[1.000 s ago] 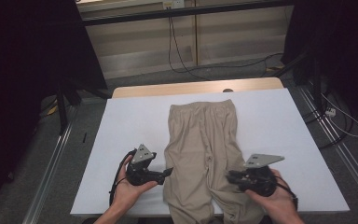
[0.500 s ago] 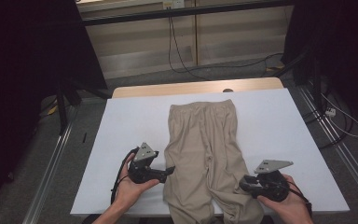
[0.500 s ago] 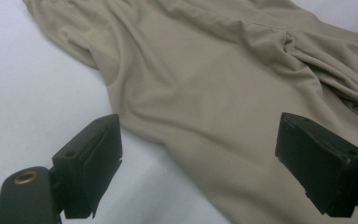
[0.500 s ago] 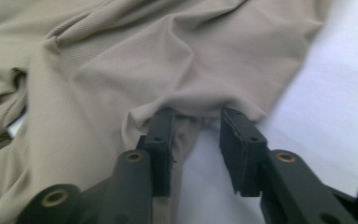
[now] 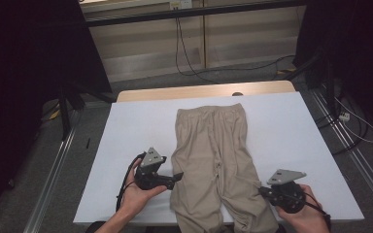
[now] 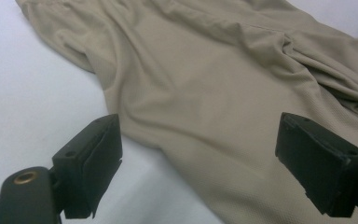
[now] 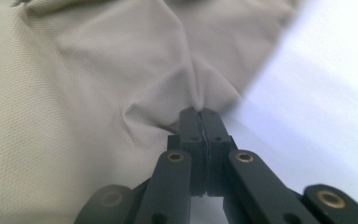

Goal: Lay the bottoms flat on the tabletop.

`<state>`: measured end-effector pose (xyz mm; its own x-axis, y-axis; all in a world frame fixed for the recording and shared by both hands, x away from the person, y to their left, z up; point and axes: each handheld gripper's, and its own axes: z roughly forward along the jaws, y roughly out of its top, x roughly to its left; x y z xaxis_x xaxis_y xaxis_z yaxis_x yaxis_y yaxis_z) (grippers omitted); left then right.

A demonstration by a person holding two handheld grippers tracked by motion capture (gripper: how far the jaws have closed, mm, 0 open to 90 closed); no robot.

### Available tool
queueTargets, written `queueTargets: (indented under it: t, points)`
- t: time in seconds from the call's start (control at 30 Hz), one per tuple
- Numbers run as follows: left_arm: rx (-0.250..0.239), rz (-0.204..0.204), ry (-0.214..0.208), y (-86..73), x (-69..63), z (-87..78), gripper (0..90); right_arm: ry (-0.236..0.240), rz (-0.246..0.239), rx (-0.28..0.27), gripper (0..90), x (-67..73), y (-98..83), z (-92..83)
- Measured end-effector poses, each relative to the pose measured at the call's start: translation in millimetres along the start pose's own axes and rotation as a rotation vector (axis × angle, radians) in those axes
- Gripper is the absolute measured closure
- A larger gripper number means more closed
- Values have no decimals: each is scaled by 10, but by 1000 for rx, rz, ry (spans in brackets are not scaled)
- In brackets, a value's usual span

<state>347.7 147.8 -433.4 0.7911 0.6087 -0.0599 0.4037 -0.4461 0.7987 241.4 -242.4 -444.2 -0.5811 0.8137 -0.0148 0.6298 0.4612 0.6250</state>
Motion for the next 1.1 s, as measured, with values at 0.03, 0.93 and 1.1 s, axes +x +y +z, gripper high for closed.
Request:
queueTargets:
  t: [0.03,0.93,1.1]
  points:
    - [3,-1,-2,0,3,2,149,-12,-1,3,900,-31,-30,-27]
    - [9,9,-11,10,-4,29,149,3,51,-63,767,-414,331,380]
    - [10,11,-11,10,-7,31,148,46,19,-64,788,-301,380,411]
